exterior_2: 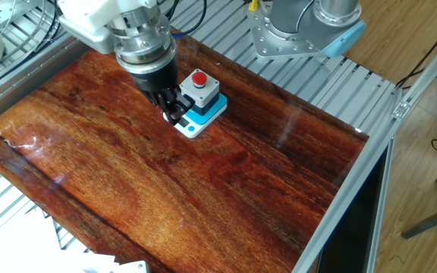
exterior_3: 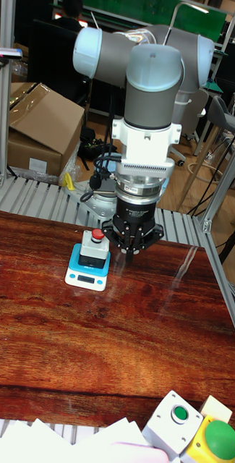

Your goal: Remove the object from the scale

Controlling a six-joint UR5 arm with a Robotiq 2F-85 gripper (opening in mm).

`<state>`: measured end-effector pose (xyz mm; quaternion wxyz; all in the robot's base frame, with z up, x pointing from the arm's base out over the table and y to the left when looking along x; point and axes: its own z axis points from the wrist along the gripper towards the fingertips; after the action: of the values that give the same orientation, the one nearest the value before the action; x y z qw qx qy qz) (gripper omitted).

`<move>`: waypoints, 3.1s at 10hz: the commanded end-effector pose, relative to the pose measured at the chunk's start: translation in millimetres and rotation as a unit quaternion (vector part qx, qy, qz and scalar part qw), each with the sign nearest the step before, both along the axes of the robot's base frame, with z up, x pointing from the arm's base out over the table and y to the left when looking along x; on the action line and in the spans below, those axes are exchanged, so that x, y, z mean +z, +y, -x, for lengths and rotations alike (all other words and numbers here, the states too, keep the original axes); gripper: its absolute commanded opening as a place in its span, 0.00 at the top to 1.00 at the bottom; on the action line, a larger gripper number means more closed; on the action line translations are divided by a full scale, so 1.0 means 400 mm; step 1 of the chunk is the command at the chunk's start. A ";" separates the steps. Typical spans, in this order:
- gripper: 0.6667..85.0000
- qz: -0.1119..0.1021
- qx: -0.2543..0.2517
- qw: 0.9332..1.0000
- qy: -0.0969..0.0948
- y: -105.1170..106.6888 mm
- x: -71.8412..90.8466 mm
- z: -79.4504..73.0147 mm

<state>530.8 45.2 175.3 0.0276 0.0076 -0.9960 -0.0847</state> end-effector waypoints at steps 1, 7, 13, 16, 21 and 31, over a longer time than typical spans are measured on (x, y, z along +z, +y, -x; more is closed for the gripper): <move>0.86 0.001 0.043 0.999 0.014 -0.006 0.005 0.027; 0.63 0.032 0.089 0.995 -0.014 -0.204 -0.020 0.250; 0.52 0.035 0.076 0.996 -0.016 -0.213 -0.024 0.255; 0.52 0.042 0.073 0.996 -0.040 -0.239 -0.016 0.308; 0.50 0.036 0.043 0.996 -0.075 -0.146 -0.060 0.372; 0.37 0.041 0.080 0.991 -0.095 -0.167 -0.142 0.379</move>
<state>376.6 -25.5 123.3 -0.0509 0.0957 -0.9934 -0.0365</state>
